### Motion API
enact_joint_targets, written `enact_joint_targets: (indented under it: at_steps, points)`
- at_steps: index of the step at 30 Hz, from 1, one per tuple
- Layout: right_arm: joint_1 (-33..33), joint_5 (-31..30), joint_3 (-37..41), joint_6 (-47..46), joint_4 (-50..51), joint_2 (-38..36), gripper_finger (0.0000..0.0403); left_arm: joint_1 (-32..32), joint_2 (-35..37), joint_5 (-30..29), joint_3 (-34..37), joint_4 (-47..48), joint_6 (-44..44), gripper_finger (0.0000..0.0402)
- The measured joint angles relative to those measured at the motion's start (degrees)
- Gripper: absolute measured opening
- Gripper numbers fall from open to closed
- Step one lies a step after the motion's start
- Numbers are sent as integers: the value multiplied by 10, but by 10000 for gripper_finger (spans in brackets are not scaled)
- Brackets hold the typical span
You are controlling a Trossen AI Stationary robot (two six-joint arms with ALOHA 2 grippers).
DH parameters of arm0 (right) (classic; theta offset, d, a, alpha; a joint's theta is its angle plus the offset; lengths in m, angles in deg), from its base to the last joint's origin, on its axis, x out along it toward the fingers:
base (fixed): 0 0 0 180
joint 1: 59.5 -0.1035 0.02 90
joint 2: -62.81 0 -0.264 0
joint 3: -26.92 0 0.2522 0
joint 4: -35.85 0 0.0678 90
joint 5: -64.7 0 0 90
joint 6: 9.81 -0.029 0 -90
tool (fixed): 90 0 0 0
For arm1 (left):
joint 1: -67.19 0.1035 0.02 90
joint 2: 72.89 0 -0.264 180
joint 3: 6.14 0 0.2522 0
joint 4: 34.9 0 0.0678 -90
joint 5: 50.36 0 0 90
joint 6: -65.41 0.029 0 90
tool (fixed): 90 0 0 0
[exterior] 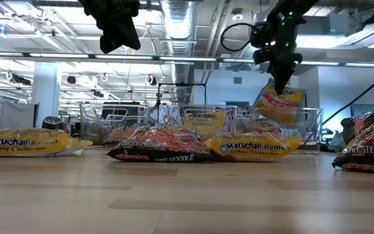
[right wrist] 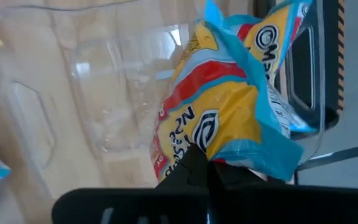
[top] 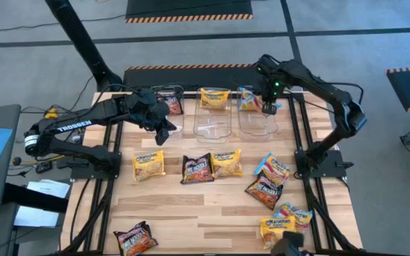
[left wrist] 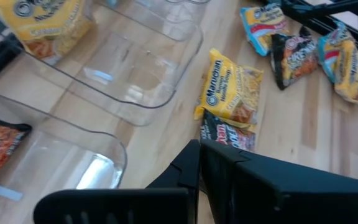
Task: Sort Maruchan noodles
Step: Put the blue noodle pack into the right transparent bin
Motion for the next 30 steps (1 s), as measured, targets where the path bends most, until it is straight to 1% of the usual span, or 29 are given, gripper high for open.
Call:
enact_joint_targets:
  at_steps: [4,9,16,22,30]
  points:
    - [0,-15,-17,51,0,28,3,0,0,-3,0,0,-13,0]
    - [-8,-60,-41,107,-1,61,3,0,0,-3,0,0,-15,0]
    - [-26,-99,-61,187,3,91,4,0,0,-4,0,0,-15,0]
    - [-44,-116,-61,248,2,104,4,0,0,-4,0,0,-14,0]
    - [-53,-122,-60,279,2,122,4,0,0,-4,0,0,-14,0]
